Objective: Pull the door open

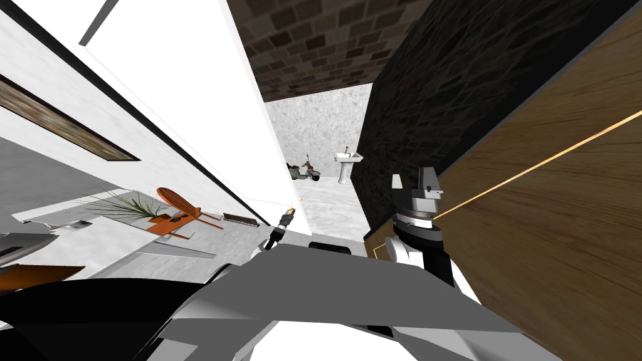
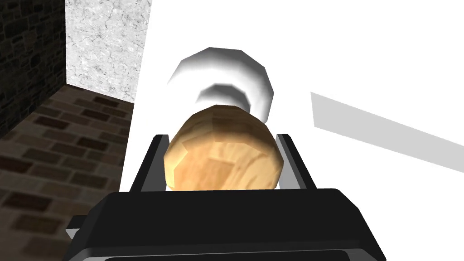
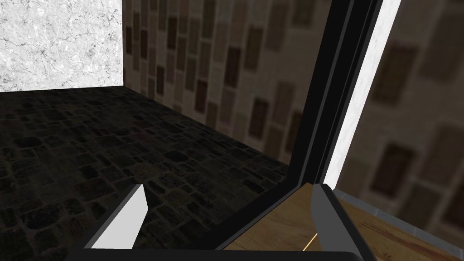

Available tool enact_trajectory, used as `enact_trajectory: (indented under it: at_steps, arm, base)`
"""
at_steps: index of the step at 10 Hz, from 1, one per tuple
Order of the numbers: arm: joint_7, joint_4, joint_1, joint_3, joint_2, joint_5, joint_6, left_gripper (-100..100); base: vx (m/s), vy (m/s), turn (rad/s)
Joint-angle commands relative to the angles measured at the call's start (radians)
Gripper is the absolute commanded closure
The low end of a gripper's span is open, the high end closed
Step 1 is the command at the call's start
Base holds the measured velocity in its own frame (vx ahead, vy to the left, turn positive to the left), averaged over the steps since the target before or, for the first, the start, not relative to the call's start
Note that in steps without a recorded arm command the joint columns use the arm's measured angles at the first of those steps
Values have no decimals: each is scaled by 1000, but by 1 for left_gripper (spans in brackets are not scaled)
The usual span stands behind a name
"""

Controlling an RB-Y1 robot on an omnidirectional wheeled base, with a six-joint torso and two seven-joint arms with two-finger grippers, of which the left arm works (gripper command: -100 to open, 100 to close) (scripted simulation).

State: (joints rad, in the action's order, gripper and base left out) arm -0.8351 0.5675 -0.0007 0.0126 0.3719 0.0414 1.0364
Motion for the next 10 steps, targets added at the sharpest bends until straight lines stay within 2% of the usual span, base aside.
enact_trajectory:
  at_steps: [1, 3, 4, 6, 10]
  arm:
    - [45, 8, 5, 7, -4, -7, -5, 100]
    - [82, 8, 3, 11, -5, -14, -7, 100]
    - [120, 9, 1, 15, -7, -22, -10, 100]
    - [159, 9, -1, 19, -8, -31, -13, 100]
    - [270, 11, -8, 31, -12, -56, -21, 100]
  base:
    - [-26, 13, -27]
    - [-39, 18, -31]
    - [-40, 18, -29]
    - [-49, 21, -41]
    - [-43, 21, -36]
